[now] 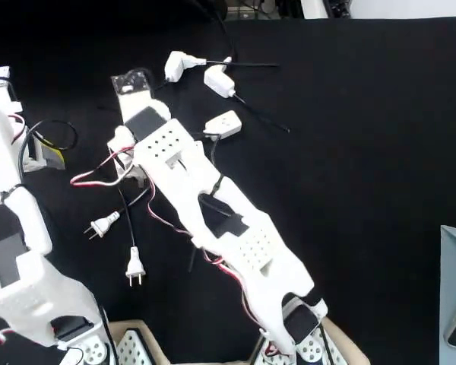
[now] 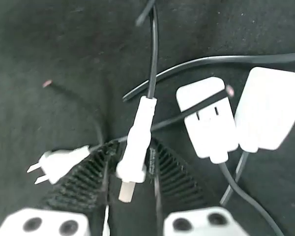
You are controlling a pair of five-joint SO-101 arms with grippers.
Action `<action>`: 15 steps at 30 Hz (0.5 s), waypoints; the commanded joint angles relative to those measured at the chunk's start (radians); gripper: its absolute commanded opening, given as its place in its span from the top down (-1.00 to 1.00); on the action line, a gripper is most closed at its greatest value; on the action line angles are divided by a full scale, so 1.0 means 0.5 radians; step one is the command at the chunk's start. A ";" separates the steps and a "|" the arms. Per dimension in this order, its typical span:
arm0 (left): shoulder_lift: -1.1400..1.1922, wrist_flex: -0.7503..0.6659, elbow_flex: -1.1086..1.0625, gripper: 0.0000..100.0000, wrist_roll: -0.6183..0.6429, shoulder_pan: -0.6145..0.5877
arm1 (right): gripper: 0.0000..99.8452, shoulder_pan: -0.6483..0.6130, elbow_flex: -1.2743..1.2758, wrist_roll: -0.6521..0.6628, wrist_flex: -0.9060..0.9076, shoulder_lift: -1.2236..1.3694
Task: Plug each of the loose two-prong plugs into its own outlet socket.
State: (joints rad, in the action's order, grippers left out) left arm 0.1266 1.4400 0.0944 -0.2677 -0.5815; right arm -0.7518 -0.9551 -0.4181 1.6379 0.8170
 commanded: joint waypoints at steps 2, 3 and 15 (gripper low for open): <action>-0.417 -0.049 -0.192 0.43 -0.120 -0.014 | 0.98 -0.092 -0.173 0.135 0.227 -0.253; -0.506 -0.089 -0.284 0.43 -0.135 -0.017 | 0.98 -0.101 -0.167 0.153 0.252 -0.287; -1.498 -0.835 -1.613 0.43 -0.141 -0.152 | 0.98 -0.107 0.787 0.169 0.175 -1.057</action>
State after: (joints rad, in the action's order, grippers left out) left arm -0.5071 1.0917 -0.6053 -0.3291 -0.6460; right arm -0.7887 -0.6605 -0.3414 1.7269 0.4580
